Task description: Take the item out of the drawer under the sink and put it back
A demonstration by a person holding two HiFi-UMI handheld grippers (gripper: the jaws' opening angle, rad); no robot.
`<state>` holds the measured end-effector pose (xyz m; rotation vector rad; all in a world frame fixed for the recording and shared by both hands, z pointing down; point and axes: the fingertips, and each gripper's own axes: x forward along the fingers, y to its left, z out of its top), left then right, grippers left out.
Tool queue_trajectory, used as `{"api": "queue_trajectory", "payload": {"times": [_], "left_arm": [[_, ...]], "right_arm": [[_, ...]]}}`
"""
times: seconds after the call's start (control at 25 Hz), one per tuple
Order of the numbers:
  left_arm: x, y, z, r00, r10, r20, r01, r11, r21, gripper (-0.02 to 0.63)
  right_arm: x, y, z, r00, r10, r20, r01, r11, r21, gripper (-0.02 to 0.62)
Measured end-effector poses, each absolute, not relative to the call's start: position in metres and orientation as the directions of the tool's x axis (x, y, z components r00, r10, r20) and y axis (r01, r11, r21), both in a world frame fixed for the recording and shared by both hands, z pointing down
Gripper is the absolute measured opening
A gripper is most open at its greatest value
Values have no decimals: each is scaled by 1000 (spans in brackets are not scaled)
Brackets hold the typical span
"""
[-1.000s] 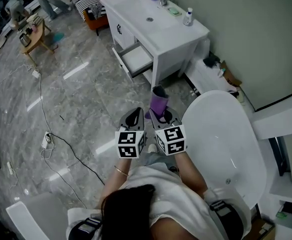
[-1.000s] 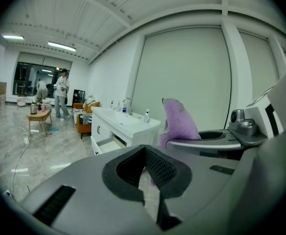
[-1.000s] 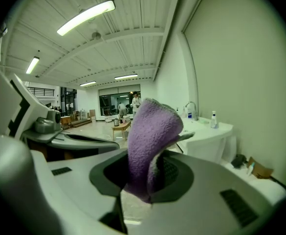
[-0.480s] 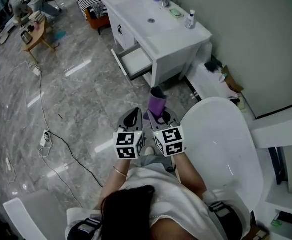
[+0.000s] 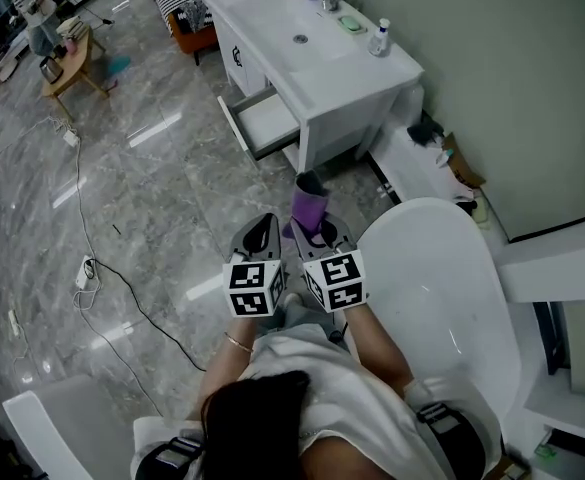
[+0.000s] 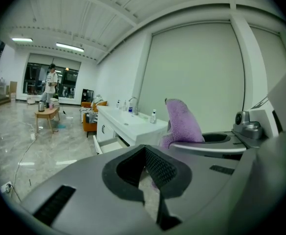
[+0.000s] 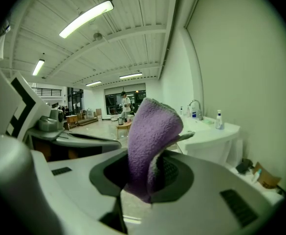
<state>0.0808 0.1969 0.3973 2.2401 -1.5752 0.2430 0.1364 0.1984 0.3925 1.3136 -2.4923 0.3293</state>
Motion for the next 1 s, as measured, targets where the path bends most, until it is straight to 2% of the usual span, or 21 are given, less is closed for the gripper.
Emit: {"api": "queue_trajectory", "payload": {"times": [1.0], "left_arm": [[39,113,407,355,-863,361,-934,-312,172,3]], "right_arm": [[108,116,411,-509,-764,396,-842,538,-44,109]]}}
